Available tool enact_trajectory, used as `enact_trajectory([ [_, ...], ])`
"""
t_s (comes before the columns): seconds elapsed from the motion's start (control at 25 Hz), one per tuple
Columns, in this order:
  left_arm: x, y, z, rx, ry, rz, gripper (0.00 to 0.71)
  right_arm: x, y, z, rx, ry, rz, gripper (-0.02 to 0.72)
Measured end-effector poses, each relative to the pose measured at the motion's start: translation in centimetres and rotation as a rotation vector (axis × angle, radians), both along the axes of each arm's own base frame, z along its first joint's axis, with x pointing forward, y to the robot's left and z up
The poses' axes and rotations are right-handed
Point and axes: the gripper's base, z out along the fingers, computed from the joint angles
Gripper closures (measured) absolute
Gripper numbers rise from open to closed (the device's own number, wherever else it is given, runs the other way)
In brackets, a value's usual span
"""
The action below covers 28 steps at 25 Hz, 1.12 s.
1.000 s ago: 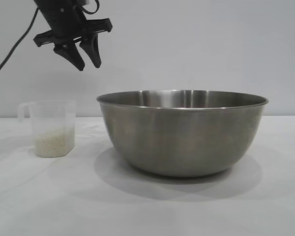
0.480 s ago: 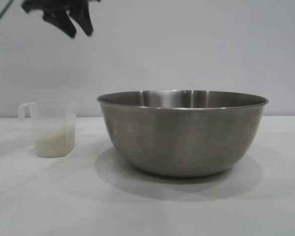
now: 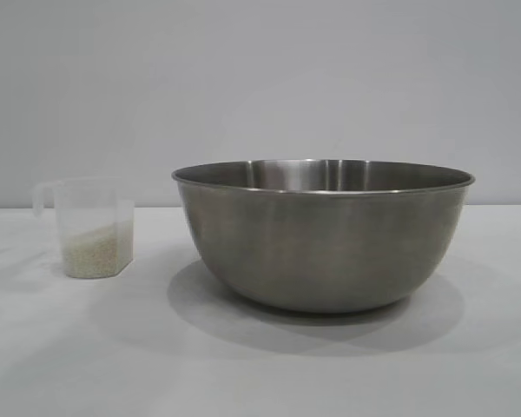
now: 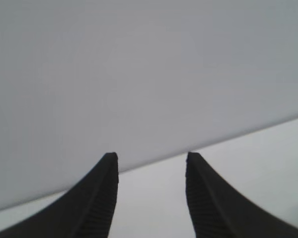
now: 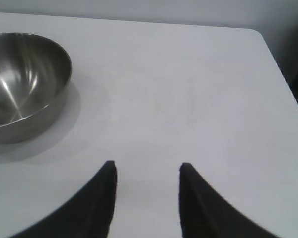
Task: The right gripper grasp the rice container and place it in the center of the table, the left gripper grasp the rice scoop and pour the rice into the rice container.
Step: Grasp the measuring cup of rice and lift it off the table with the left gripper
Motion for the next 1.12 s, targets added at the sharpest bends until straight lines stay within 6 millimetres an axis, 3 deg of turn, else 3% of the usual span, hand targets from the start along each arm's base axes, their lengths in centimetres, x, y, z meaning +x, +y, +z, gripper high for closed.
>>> enact_trajectory([
  [0.32,-1.9,0.3,-2.5,-0.027,0.104,-0.006,0.441,0.0,0.0,0.0,0.0,0.0,0.0,0.414],
  [0.76,-0.7,-0.6,-8.2,-0.014,0.203,-0.067,0.441,0.0,0.0,0.0,0.0,0.0,0.0,0.414],
  [1.12,-0.8,-0.6,-11.5,0.0,0.307,-0.071,0.441,0.0,0.0,0.0,0.0,0.0,0.0,0.414],
])
